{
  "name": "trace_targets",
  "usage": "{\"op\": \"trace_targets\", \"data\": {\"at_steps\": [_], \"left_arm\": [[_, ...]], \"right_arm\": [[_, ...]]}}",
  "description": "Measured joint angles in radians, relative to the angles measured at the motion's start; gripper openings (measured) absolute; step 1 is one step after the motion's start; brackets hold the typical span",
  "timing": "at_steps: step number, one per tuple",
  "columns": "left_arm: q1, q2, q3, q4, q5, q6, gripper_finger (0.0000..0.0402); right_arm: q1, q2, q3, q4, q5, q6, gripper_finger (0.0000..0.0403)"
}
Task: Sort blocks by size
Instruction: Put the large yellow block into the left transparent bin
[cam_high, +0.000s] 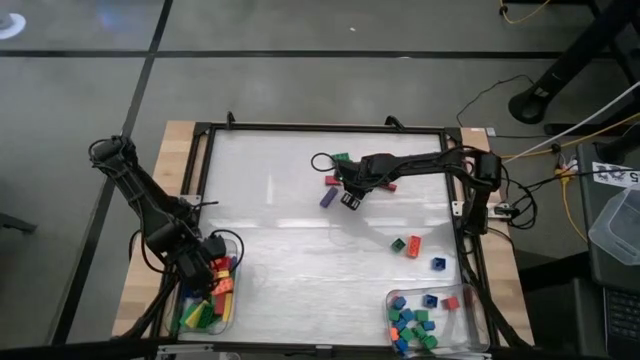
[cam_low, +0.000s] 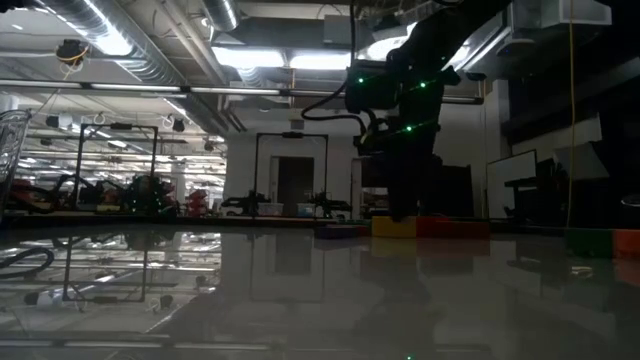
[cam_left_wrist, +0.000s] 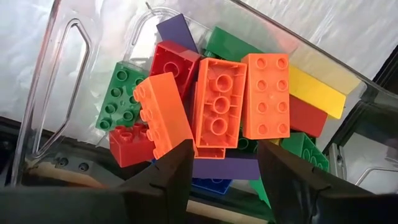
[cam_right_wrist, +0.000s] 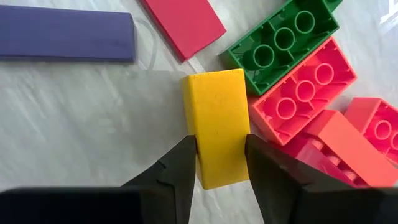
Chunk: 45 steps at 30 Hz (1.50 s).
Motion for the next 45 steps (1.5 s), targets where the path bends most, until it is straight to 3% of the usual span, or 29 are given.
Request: {"op": "trace_targets", "data": {"at_steps": [12,18,26,41,45], "left_arm": [[0.002,0.000,0.000,0.003,-0.029,-0.001,0.0166],[0.002,0.000,0.000,0.003,-0.029,-0.001,0.0166],[0.002,0.000,0.000,0.003,-0.029,-0.002,0.0166],[0.002,0.000,0.000,0.003,-0.030,-0.002,0.0166],[0.002,0.000,0.000,0.003,-0.030,-0.002,0.0166]], "right_arm": [[0.006,0.003,-0.001,-0.007,-0.051,0.070,0.0120],[0.061,0.005,0.006,-0.021,-0.060,0.065,0.0120],[0.117,0.014,0.071,-0.072,0.070,0.037,0.0120],[0.119,0.011,0.087,-0.068,0.033,0.039,0.0121],[0.118,0.010,0.087,-0.068,0.042,0.039,0.0146]]}}
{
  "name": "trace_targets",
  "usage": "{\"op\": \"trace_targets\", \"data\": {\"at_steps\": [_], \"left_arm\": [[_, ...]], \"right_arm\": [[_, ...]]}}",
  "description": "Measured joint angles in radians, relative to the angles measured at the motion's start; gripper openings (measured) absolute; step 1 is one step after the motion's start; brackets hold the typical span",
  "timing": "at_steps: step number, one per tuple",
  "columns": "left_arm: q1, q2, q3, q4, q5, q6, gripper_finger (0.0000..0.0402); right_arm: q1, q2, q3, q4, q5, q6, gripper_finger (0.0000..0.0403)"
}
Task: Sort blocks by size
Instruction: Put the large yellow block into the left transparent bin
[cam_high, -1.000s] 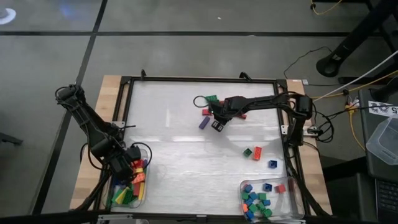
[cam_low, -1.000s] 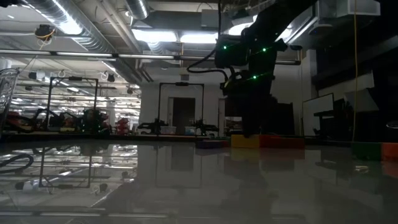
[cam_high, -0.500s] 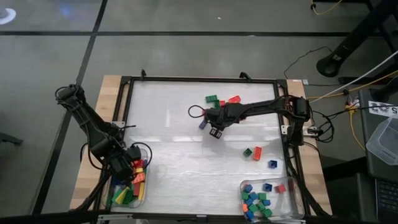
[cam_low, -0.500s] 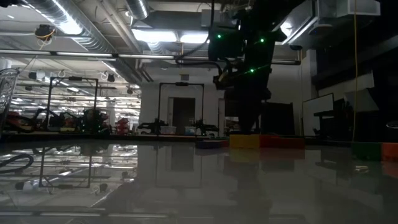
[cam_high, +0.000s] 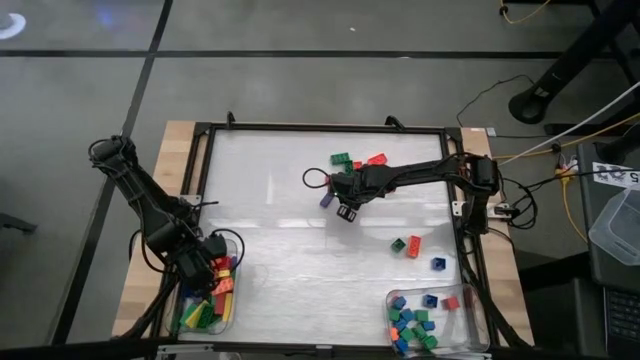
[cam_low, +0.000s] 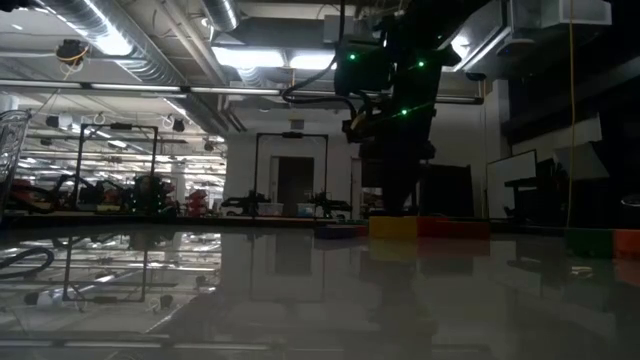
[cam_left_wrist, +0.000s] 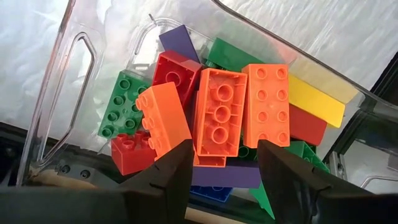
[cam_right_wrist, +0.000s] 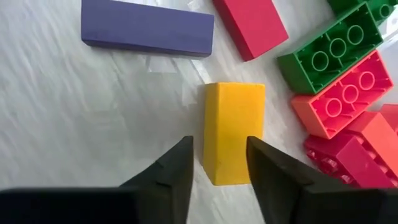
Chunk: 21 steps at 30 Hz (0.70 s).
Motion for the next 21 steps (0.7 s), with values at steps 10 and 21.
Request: {"op": "trace_targets", "data": {"at_steps": [10,21], "left_arm": [[0.000,0.000,0.000,0.000,-0.008,0.000,0.0166],[0.000,0.000,0.000,0.004,-0.153,0.003,0.0166]], "right_arm": [[-0.010,0.012,-0.034,0.026,0.013,0.002,0.0243],[-0.061,0.019,-0.096,0.083,-0.166,-0.061,0.0174]]}}
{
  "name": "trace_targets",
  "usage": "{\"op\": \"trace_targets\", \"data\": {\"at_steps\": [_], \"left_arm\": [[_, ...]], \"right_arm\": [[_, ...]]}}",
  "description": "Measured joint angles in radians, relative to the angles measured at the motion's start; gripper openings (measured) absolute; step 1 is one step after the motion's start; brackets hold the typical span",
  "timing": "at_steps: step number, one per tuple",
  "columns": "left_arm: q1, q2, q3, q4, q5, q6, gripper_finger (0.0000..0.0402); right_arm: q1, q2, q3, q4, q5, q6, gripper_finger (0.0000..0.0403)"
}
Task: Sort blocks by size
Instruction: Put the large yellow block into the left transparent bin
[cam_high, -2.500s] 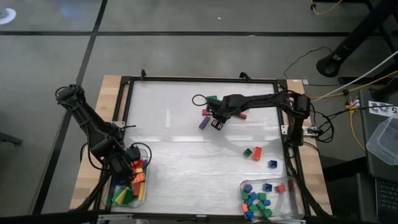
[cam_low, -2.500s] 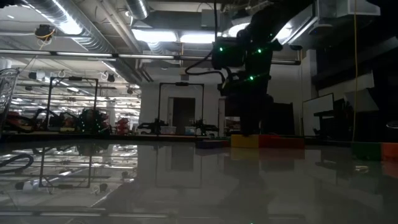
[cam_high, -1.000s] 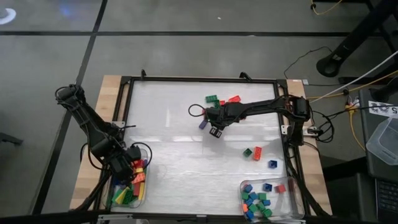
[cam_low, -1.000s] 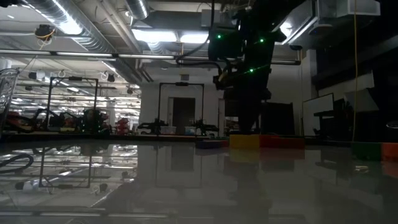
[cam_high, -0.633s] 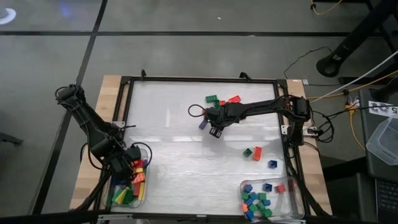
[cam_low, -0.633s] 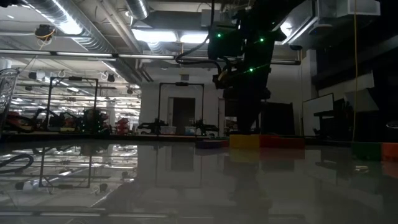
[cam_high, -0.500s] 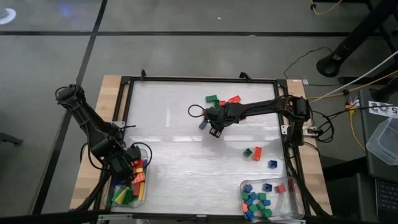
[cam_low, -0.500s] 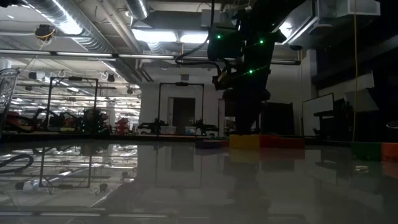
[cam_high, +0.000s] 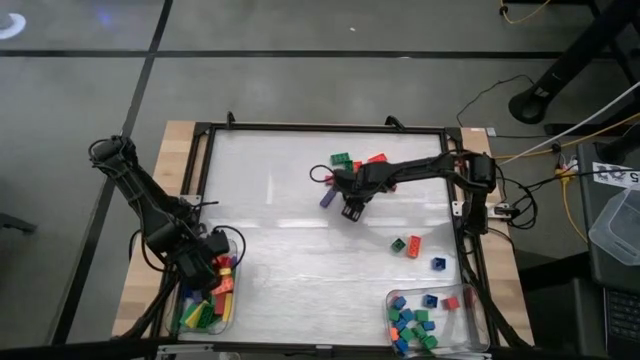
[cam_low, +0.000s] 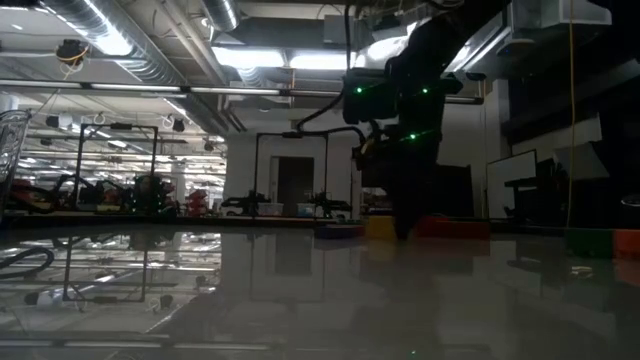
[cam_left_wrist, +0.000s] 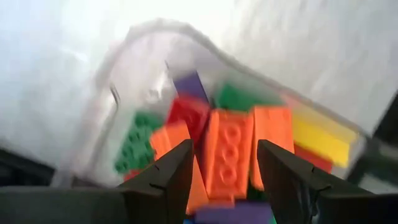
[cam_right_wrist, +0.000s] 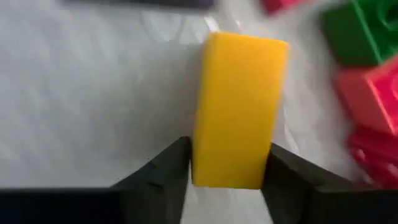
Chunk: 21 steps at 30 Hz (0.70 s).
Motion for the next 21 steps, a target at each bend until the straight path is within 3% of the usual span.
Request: {"op": "trace_targets", "data": {"at_steps": [3,7,14,17,21], "left_arm": [[0.000,0.000,0.000,0.003,-0.100,0.044,0.0166],[0.001,0.000,0.000,0.022,-0.250,0.156,0.0166],[0.024,0.000,0.000,0.195,-0.573,0.355,0.0166],[0.062,0.000,0.000,0.279,-0.599,0.394,0.0166],[0.126,0.000,0.000,0.381,-0.600,0.374,0.0166]], "right_arm": [[0.002,0.000,0.001,0.061,-0.028,-0.051,0.0128],[0.003,0.000,0.000,0.126,-0.125,-0.064,0.0129],[0.004,0.000,0.000,0.368,-0.494,-0.065,0.0129],[0.022,0.000,0.000,0.527,-0.572,-0.065,0.0129],[0.067,0.000,0.001,0.715,-0.579,-0.117,0.0135]]}}
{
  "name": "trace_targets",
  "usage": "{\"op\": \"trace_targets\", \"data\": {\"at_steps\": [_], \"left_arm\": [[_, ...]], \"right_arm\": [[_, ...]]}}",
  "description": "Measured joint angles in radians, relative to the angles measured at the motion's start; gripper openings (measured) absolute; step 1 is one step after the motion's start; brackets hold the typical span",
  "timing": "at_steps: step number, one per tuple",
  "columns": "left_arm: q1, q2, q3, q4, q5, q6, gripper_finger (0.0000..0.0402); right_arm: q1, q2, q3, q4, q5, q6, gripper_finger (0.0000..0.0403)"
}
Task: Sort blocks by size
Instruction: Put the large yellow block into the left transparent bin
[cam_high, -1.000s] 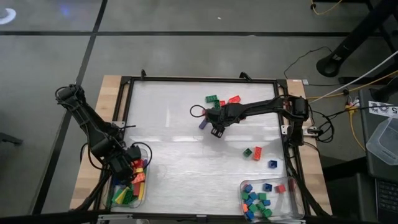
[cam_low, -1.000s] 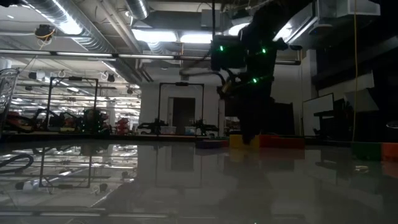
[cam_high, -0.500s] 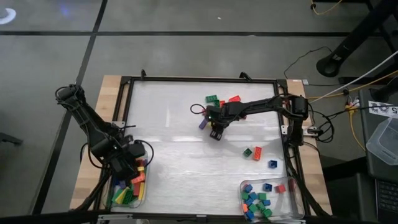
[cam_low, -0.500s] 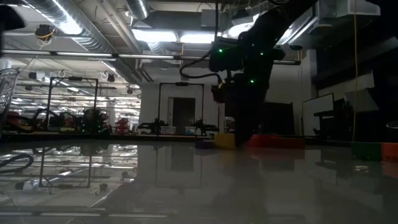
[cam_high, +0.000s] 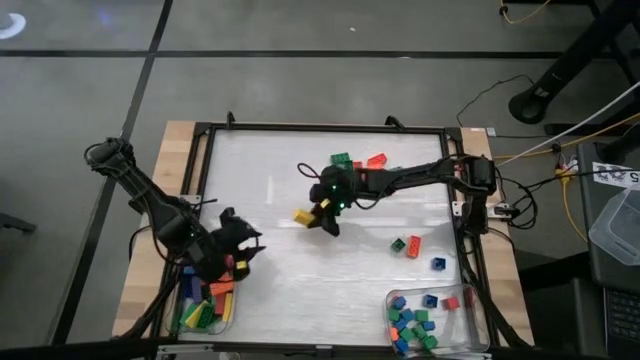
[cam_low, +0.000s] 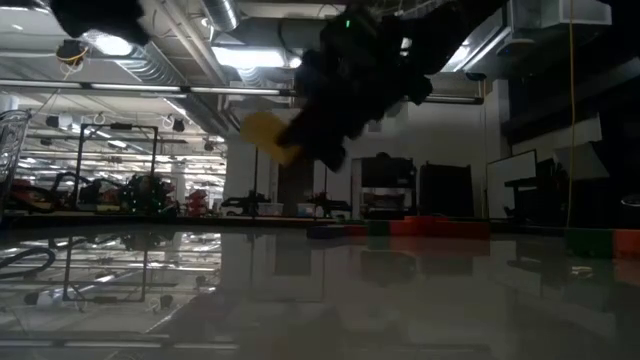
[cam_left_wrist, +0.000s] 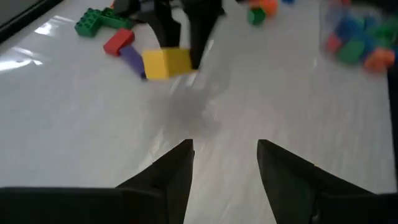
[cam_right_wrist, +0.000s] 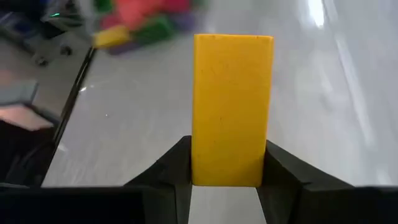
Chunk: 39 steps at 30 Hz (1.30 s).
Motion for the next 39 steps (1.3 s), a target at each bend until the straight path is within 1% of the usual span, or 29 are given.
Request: {"op": "trace_targets", "data": {"at_steps": [4,7,10,14,18,25,30,39], "left_arm": [[0.061,0.000,0.000,0.064,0.004,0.003,0.0166],[0.099,0.000,0.000,0.103,0.040,0.040,0.0166],[0.131,0.000,0.000,0.156,0.082,0.069,0.0166],[0.164,0.000,0.000,0.223,0.096,0.105,0.0166],[0.190,0.002,0.000,0.278,0.155,0.139,0.0166],[0.201,0.037,0.000,0.324,0.178,0.247,0.0166],[0.208,0.076,0.000,0.320,0.223,0.250,0.0166],[0.235,0.099,0.000,0.319,0.226,0.252,0.0167]], "right_arm": [[0.055,0.000,0.000,0.109,0.023,-0.101,0.0140],[0.093,0.000,0.000,0.177,0.067,-0.117,0.0137],[0.124,0.000,0.000,0.210,0.112,-0.138,0.0137],[0.154,0.000,0.000,0.237,0.126,-0.168,0.0140],[0.174,0.000,0.000,0.234,0.188,-0.172,0.0139],[0.178,0.000,0.000,0.235,0.192,-0.183,0.0139],[0.178,0.000,0.000,0.234,0.192,-0.187,0.0139],[0.178,0.000,0.000,0.218,0.187,-0.187,0.0139]]}}
